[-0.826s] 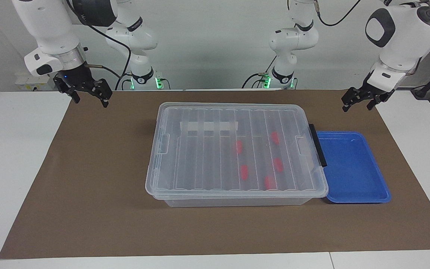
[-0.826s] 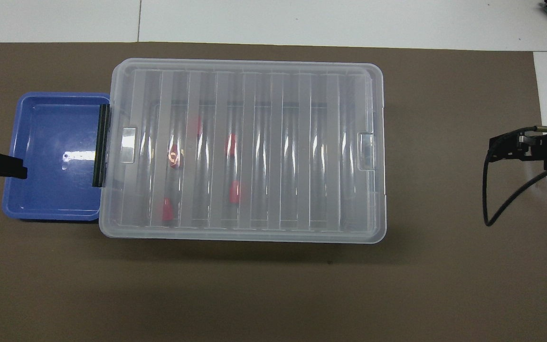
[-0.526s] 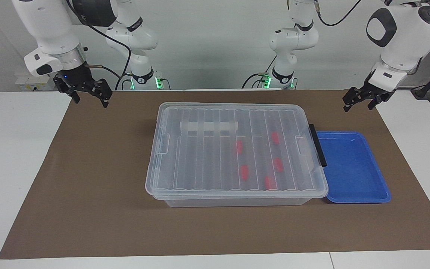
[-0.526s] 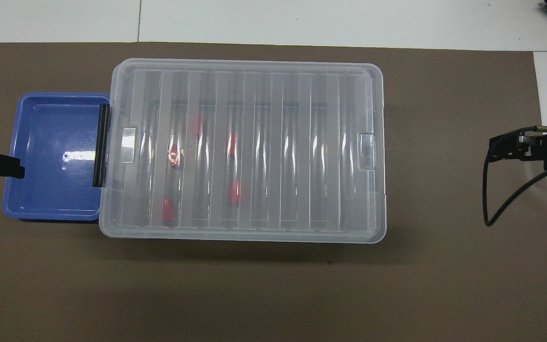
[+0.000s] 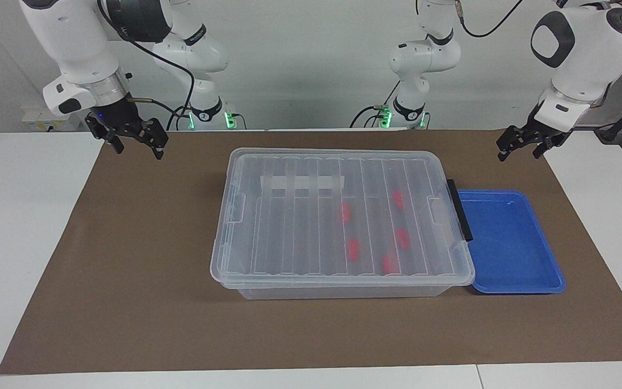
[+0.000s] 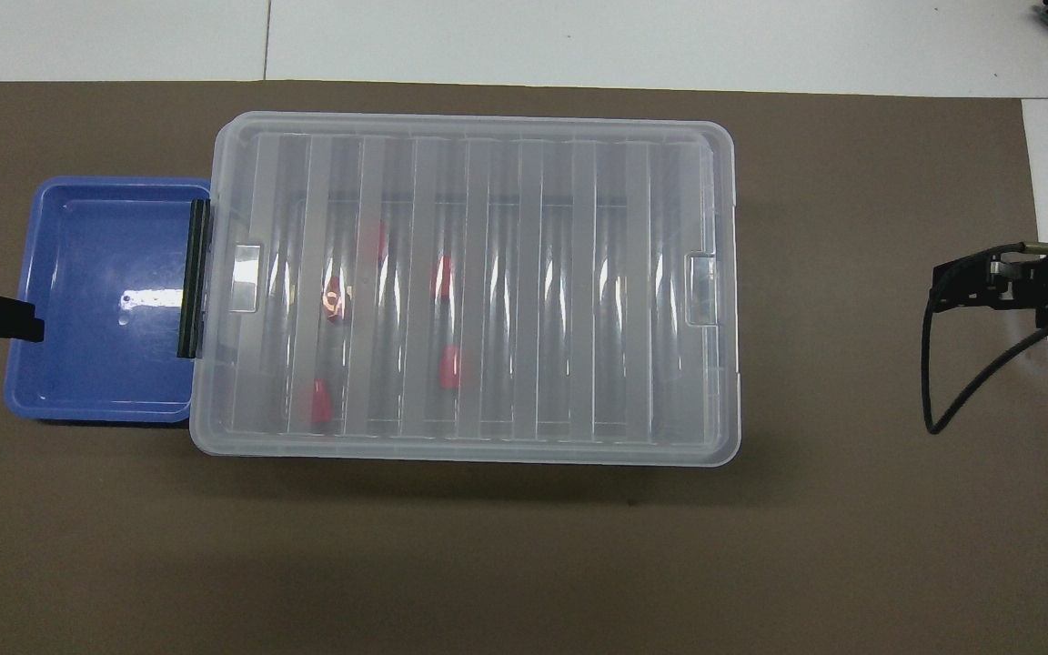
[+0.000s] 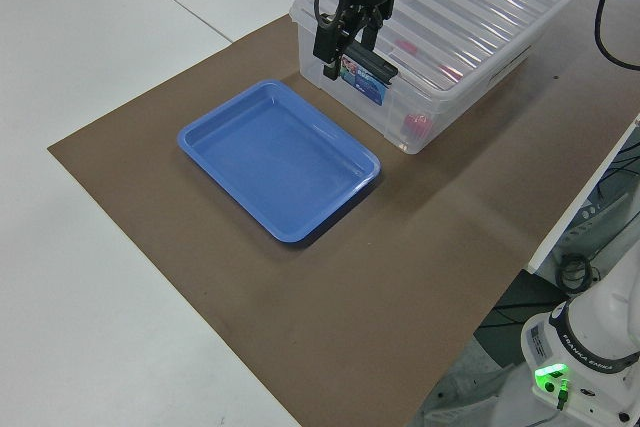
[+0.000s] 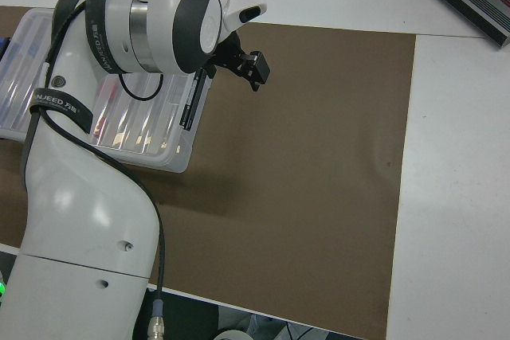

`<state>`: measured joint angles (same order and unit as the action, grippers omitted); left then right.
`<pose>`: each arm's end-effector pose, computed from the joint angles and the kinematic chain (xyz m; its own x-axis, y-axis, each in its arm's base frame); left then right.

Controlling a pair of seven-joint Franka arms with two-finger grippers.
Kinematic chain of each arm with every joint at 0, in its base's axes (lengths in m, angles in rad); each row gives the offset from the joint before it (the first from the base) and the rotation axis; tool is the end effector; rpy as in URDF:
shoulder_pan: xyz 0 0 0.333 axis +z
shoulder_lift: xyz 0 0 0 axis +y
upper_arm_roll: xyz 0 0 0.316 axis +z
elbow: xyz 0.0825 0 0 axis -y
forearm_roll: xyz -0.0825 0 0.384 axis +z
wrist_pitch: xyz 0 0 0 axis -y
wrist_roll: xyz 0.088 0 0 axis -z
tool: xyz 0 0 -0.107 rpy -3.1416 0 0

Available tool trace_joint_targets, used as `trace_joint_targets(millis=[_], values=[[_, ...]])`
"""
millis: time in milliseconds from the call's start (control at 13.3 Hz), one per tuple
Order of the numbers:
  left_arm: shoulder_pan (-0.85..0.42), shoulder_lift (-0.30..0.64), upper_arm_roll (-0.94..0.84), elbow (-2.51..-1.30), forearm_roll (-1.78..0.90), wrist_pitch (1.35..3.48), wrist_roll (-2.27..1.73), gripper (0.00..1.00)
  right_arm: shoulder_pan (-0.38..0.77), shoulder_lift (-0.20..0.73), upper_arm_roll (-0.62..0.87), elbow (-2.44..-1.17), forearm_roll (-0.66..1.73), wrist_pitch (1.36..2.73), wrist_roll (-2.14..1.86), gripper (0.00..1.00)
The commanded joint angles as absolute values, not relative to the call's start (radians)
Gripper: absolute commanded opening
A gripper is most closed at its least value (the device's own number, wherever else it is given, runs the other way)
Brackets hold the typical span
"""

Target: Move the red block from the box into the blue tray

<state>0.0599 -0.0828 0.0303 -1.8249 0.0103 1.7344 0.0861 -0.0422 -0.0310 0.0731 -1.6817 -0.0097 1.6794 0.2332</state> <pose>0.5334 0.0497 0.5629 1.0000 0.0023 -0.0084 0.0022 -1.0000 -0.0069 0.5528 0.0167 0.5985 0.9793 -0.1999 0.0306 -0.2001 -0.9798 0.0050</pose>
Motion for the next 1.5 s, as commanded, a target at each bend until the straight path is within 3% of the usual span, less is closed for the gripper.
trace_joint_targets(millis=[0,451,676,1427], values=[[0.071,-0.100,0.025,-1.835,0.015,1.746,0.094,1.00,0.023,-0.038,0.078,-1.770,0.005,1.805,0.273,1.00],[0.071,-0.100,0.025,-1.835,0.015,1.746,0.094,1.00,0.138,0.037,0.078,-1.839,0.003,1.999,0.391,1.00],[0.071,-0.100,0.025,-1.835,0.015,1.746,0.094,1.00,0.160,0.022,0.078,-1.940,-0.008,2.080,0.417,1.00],[0.057,-0.098,0.018,-1.804,0.014,1.738,0.086,1.00,0.124,-0.011,0.075,-2.029,-0.012,2.076,0.330,1.00]])
